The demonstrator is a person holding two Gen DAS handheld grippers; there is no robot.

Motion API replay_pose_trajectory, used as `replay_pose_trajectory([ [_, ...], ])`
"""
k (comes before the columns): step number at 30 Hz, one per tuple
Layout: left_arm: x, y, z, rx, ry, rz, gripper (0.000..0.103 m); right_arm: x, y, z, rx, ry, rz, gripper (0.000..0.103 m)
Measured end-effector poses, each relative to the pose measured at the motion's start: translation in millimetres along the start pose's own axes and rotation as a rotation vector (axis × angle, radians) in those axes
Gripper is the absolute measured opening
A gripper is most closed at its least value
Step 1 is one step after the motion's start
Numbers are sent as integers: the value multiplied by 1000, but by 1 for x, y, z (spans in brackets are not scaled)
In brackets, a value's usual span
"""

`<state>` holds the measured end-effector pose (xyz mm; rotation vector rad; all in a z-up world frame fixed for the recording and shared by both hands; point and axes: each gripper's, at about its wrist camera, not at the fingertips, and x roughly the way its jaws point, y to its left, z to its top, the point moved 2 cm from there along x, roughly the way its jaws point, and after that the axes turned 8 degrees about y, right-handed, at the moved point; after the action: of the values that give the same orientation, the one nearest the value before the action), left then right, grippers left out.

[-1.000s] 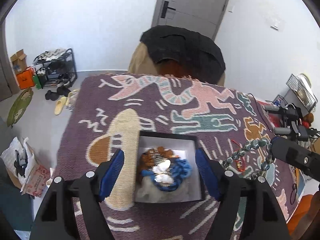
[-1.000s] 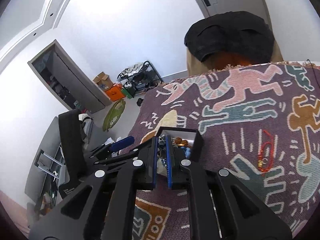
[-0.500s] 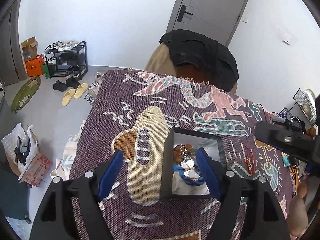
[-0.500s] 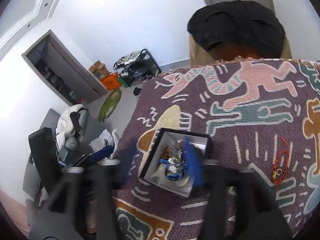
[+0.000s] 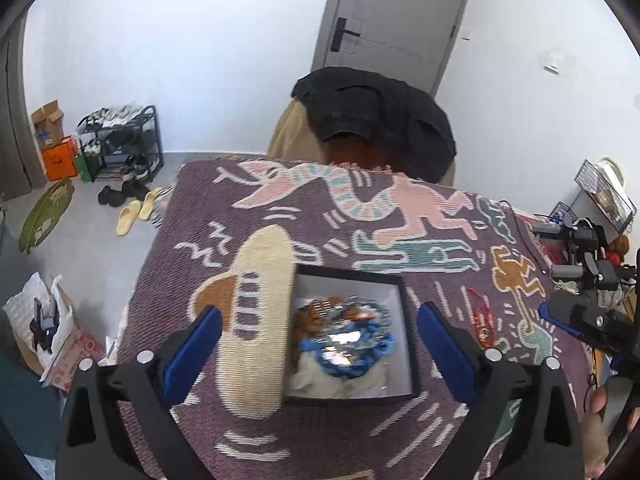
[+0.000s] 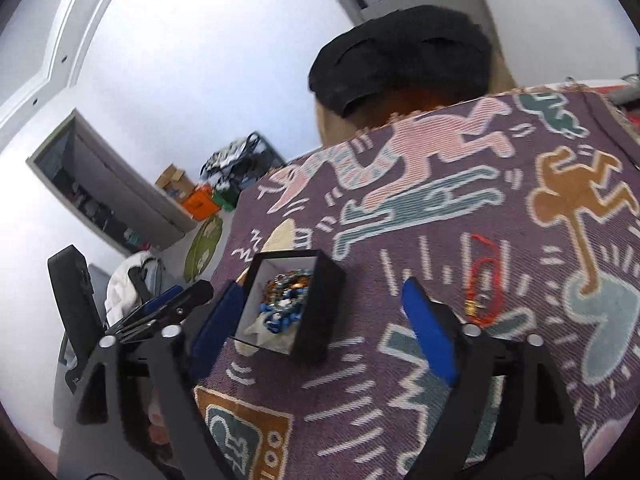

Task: Organize jewelry
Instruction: 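Open the left tool over the box while the right tool opens to drop the bead bracelet, then lower the left tool onto the red cord charm and close it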

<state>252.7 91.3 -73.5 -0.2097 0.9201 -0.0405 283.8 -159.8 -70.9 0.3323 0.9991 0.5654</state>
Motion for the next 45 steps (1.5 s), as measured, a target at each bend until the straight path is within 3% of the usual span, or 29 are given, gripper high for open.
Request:
replay_pose_trajectory([
  [5, 3, -32, 1, 53, -6, -1, 95, -23, -26, -15, 39, -46, -28, 92],
  [20, 23, -115, -14, 188, 36, -38, 95, -54, -97, -48, 146, -63, -85, 95],
  [30, 39, -153, -20, 221, 59, -75, 94, -64, -141, -67, 219, -59, -48, 95],
  [32, 46, -161, -22, 230, 71, -79, 90, -68, -150, -69, 244, -77, -46, 95],
  [37, 72, -177, -24, 245, 127, -91, 69, -77, -167, -72, 282, -115, -49, 95],
  [39, 84, -182, -26, 245, 150, -97, 56, -81, -171, -72, 287, -127, -51, 95],
  [42, 102, -186, -26, 231, 180, -102, 45, -83, -177, -70, 292, -135, -48, 84],
  [45, 121, -189, -26, 225, 205, -91, 43, -80, -181, -69, 292, -121, -53, 75],
])
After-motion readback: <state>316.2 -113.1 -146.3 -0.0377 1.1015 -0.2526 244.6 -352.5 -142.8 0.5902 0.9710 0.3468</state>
